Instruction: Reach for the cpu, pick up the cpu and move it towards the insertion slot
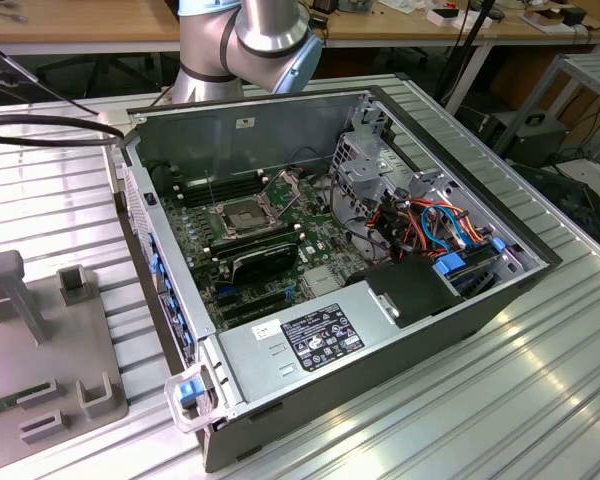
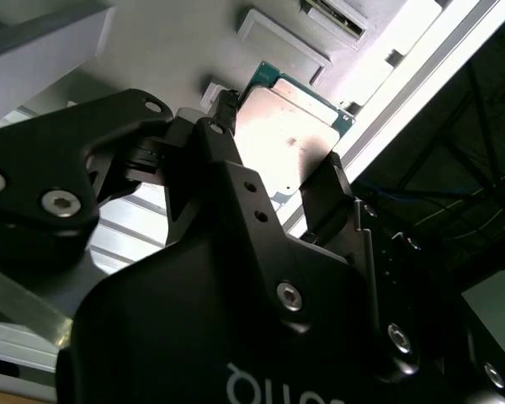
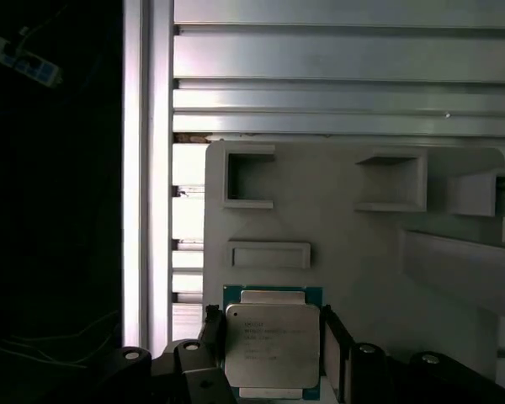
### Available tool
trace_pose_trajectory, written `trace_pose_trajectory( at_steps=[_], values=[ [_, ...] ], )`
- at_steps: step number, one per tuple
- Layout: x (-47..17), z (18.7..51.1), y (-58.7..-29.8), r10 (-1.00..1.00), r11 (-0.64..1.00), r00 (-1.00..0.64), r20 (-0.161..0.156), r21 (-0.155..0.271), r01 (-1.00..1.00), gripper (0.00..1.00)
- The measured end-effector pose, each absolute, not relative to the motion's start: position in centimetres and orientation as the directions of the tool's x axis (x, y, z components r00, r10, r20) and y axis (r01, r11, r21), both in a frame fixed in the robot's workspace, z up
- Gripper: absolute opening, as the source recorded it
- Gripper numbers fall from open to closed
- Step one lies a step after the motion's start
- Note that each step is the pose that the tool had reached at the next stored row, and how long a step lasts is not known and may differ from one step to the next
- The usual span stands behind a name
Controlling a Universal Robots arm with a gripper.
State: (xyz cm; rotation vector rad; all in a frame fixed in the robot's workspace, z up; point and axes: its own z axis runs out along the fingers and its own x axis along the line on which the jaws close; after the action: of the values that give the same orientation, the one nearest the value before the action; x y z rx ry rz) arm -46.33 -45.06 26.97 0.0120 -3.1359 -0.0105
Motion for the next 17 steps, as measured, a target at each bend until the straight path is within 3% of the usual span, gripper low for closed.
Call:
trace_pose_trajectory(
  at_steps=[17],
  values=[
    [-46.3, 28.8, -45.1, -0.008, 1.0, -1.0, 0.006, 0.007, -0.008, 0.55]
  ],
)
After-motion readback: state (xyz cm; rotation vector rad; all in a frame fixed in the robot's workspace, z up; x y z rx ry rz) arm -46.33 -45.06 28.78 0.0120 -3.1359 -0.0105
